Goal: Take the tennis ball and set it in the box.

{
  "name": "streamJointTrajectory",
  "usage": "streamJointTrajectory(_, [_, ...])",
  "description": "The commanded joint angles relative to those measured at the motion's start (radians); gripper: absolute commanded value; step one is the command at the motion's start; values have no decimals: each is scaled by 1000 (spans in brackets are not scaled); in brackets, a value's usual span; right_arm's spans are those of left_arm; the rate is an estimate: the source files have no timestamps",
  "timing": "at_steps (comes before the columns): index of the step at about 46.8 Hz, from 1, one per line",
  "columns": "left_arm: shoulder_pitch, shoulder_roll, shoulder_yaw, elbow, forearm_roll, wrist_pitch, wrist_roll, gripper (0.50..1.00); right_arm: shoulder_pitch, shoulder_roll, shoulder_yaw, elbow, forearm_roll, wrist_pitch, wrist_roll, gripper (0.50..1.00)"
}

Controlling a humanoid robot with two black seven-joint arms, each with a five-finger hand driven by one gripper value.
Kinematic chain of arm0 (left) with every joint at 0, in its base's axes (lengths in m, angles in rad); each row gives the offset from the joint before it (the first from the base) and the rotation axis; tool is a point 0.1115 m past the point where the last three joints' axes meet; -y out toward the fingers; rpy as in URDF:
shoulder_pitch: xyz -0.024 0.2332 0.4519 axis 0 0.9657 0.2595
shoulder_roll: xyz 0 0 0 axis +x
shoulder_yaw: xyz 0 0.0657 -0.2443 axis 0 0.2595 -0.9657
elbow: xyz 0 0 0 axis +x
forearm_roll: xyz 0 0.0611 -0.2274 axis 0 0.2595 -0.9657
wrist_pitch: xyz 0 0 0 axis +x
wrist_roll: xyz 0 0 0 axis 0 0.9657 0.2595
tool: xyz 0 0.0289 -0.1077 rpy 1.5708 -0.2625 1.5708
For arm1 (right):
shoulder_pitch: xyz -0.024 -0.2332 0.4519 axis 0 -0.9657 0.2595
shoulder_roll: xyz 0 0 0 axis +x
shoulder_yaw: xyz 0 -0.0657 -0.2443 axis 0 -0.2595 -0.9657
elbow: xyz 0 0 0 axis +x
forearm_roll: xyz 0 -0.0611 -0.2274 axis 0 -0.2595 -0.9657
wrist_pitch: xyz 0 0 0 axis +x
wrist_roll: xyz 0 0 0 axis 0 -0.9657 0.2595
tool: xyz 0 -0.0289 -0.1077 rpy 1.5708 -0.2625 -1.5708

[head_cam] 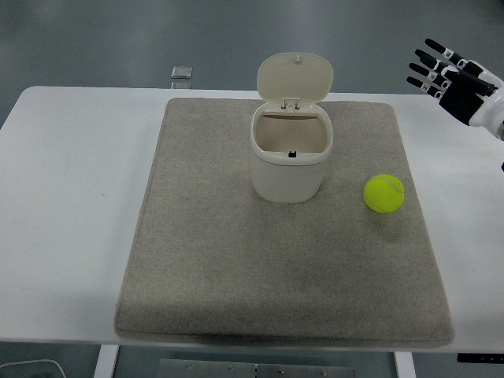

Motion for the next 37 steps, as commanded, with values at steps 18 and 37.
streamJointTrajectory(18, [2, 0, 2, -6, -1, 0, -2, 992, 0, 2, 0, 1, -2, 6, 1, 913])
streamJointTrajectory(37, [-9, 0, 2, -7, -1, 0, -2, 992, 0, -7, 0, 6, -12, 9, 6, 913])
